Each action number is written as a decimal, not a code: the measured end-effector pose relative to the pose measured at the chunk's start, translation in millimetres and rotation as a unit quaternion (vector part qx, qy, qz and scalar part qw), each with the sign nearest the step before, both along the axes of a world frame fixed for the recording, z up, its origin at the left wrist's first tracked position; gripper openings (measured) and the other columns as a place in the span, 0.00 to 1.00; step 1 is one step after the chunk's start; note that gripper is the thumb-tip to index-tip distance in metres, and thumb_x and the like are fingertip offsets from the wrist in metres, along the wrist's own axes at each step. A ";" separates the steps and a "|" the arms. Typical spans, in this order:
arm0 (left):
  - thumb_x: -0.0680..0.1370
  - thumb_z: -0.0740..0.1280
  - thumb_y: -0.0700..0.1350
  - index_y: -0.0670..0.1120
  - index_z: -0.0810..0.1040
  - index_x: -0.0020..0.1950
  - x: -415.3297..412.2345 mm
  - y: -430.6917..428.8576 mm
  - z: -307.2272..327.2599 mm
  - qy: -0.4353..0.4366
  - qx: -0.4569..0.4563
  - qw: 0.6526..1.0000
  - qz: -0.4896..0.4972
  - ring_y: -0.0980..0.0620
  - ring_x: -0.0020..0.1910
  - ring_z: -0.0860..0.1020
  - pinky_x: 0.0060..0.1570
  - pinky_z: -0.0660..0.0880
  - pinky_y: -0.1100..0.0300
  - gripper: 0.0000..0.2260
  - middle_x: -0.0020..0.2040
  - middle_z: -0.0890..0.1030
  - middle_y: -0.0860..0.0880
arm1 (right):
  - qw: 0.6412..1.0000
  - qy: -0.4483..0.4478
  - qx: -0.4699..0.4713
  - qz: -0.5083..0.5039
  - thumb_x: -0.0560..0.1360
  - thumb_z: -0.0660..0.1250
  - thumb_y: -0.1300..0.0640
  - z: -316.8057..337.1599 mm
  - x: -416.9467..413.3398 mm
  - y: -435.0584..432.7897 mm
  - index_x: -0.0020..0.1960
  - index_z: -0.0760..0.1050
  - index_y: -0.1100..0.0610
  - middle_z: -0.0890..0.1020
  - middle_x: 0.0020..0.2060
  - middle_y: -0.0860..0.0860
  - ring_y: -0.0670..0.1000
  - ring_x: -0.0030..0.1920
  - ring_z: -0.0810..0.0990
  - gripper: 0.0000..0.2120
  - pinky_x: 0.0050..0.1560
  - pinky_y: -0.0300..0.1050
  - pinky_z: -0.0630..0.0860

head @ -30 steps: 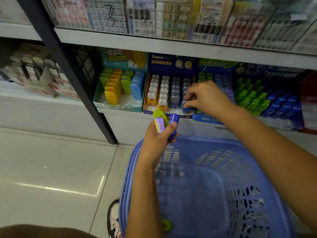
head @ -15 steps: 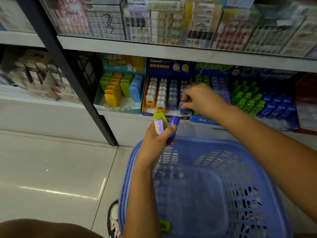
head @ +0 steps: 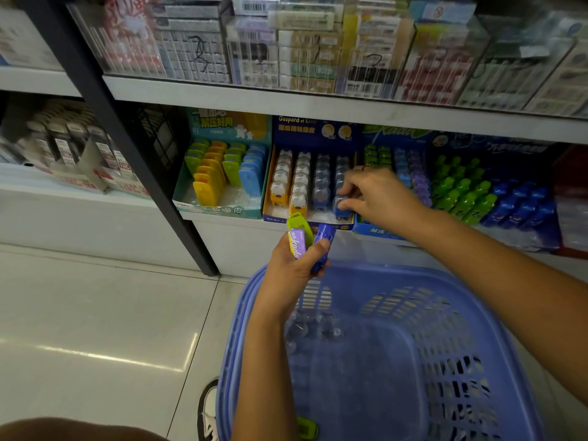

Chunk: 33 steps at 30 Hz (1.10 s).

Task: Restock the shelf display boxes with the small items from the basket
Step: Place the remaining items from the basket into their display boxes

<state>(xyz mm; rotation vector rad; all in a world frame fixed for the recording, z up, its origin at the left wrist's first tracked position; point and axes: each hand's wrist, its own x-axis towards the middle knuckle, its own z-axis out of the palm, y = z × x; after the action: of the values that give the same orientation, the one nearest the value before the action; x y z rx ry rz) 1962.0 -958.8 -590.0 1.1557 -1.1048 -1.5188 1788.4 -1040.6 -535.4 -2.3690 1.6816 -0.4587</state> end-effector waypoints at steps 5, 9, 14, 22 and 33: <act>0.78 0.66 0.44 0.39 0.72 0.52 -0.6 -2.9 -4.4 0.001 0.005 1.000 0.003 0.56 0.31 0.77 0.33 0.75 0.64 0.09 0.37 0.77 0.44 | 1.000 -0.012 -0.002 0.003 0.72 0.71 0.57 -1.3 -5.4 3.3 0.47 0.75 0.58 0.79 0.47 0.54 0.51 0.44 0.78 0.07 0.48 0.49 0.78; 0.78 0.67 0.44 0.40 0.73 0.53 -1.6 -4.9 -8.6 -0.002 0.013 1.000 0.003 0.57 0.31 0.77 0.32 0.74 0.66 0.09 0.36 0.78 0.46 | 1.000 -0.024 -0.008 0.004 0.73 0.71 0.58 -4.2 -5.1 4.7 0.48 0.75 0.59 0.78 0.47 0.55 0.53 0.46 0.78 0.07 0.50 0.52 0.78; 0.78 0.67 0.44 0.42 0.73 0.51 -2.7 -7.2 -11.7 -0.002 0.013 1.000 -0.005 0.56 0.32 0.78 0.33 0.75 0.65 0.07 0.36 0.79 0.47 | 0.999 -0.007 -0.022 0.023 0.72 0.71 0.57 -7.3 0.8 5.2 0.45 0.77 0.60 0.79 0.45 0.55 0.54 0.45 0.78 0.07 0.48 0.52 0.76; 0.77 0.68 0.45 0.36 0.72 0.55 -5.2 -3.4 -7.0 -0.009 0.012 1.000 -0.021 0.56 0.31 0.76 0.34 0.74 0.65 0.14 0.36 0.79 0.46 | 0.999 0.024 -0.047 -0.009 0.71 0.72 0.57 -3.7 3.1 6.6 0.46 0.79 0.62 0.76 0.49 0.55 0.55 0.50 0.75 0.09 0.48 0.48 0.73; 0.73 0.72 0.40 0.40 0.70 0.51 -47.7 9.1 19.9 -0.099 -0.166 0.981 0.005 0.52 0.33 0.70 0.33 0.72 0.54 0.13 0.35 0.71 0.48 | 0.777 -0.554 0.268 -0.131 0.65 0.73 0.57 -0.7 -16.0 94.7 0.48 0.82 0.59 0.86 0.41 0.55 0.50 0.41 0.84 0.13 0.43 0.40 0.80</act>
<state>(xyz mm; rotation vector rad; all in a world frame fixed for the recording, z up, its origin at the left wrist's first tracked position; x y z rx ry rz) 1914.3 -949.7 -570.2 1.0917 -1.4223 -1.1721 1772.4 -945.9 -536.1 -1.0157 1.2432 -0.9911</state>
